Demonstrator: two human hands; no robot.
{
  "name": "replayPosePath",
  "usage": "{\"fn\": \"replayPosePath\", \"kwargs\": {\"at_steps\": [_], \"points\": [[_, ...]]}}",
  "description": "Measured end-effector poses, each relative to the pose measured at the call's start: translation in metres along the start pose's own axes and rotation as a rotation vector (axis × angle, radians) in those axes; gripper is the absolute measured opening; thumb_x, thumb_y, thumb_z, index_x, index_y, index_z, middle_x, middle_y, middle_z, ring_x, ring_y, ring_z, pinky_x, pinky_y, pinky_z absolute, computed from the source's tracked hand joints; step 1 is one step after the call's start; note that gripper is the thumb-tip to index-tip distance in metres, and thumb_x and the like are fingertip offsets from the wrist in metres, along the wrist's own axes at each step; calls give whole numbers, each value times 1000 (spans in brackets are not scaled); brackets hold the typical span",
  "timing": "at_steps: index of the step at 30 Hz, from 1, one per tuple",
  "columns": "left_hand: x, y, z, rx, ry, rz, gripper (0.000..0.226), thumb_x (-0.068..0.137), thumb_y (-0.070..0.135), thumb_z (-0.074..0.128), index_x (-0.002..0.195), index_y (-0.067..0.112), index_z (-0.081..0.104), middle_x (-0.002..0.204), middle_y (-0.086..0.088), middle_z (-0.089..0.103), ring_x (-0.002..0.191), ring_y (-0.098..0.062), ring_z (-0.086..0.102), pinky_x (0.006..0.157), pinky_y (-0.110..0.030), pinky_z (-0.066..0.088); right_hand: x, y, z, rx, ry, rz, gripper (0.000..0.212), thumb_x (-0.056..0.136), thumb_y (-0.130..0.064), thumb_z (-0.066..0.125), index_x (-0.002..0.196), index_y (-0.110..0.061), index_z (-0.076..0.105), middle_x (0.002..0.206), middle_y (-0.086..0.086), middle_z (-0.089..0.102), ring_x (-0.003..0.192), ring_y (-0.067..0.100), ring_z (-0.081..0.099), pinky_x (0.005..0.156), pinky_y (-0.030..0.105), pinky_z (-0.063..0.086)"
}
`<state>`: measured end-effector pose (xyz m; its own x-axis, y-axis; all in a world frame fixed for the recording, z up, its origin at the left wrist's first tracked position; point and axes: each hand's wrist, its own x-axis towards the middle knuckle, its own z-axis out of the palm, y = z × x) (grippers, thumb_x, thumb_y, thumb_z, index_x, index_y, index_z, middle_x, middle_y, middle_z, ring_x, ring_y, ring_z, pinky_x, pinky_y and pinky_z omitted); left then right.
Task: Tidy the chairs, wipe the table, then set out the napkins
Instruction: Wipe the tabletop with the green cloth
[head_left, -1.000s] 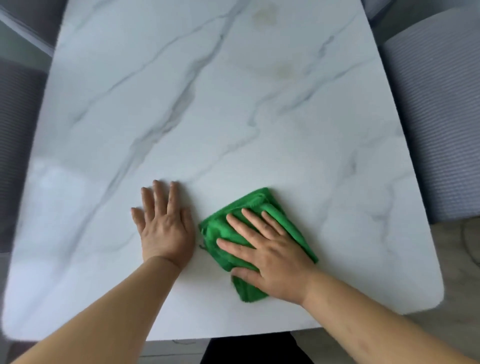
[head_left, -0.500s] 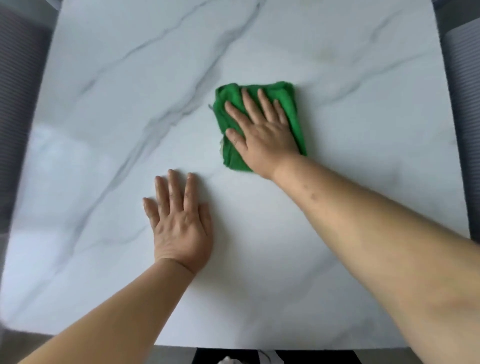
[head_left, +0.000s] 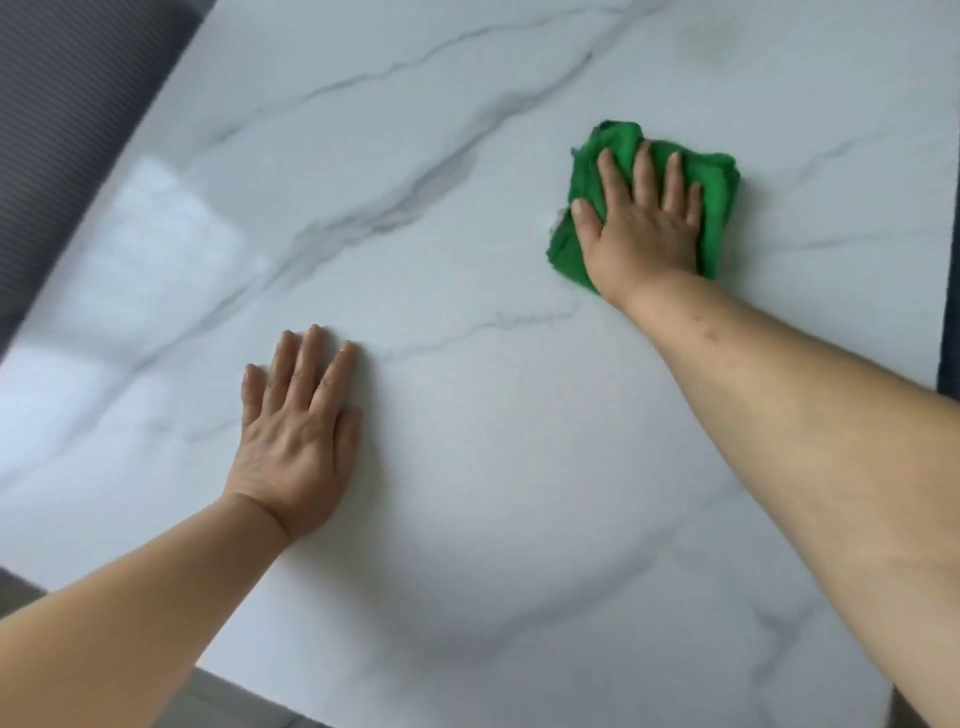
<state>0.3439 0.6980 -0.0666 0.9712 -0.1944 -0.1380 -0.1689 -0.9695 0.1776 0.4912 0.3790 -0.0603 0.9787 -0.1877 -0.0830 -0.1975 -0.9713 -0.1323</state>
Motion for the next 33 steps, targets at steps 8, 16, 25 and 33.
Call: {"fn": "replayPosePath", "kwargs": {"at_steps": [8, 16, 25, 33], "points": [[-3, 4, -3, 0, 8, -41, 62, 93, 45, 19, 152, 26, 18, 161, -5, 9, 148, -23, -1, 118, -46, -1, -222, 30, 7, 32, -194, -957, 57, 96, -57, 32, 148, -35, 31, 159, 0, 22, 147, 27, 16, 119, 46, 10], [-5, 2, -1, -28, 38, -31, 62, 93, 42, 21, 152, 25, 16, 161, -4, 8, 148, -23, -2, 118, -43, -5, -59, 39, 0, -31, 19, -147, 62, 96, -57, 25, 152, -30, 18, 162, 4, 11, 148, 29, 5, 118, 47, 3], [-35, 5, -34, -357, 374, -240, 57, 99, 13, 36, 151, 5, 13, 160, -15, 4, 147, -28, 0, 120, -38, 2, -210, -118, 36, -39, -157, -784, 60, 97, -56, 24, 152, -35, 10, 163, 2, -1, 148, 29, -6, 116, 45, -10], [-123, 43, -15, -344, 239, -415, 55, 96, 9, 39, 149, 10, 23, 160, -12, -2, 147, -29, -5, 119, -42, 3, -318, 59, 9, -49, -206, -928, 60, 94, -60, 28, 148, -36, 26, 159, -2, 21, 147, 24, 14, 118, 42, 4]]}}
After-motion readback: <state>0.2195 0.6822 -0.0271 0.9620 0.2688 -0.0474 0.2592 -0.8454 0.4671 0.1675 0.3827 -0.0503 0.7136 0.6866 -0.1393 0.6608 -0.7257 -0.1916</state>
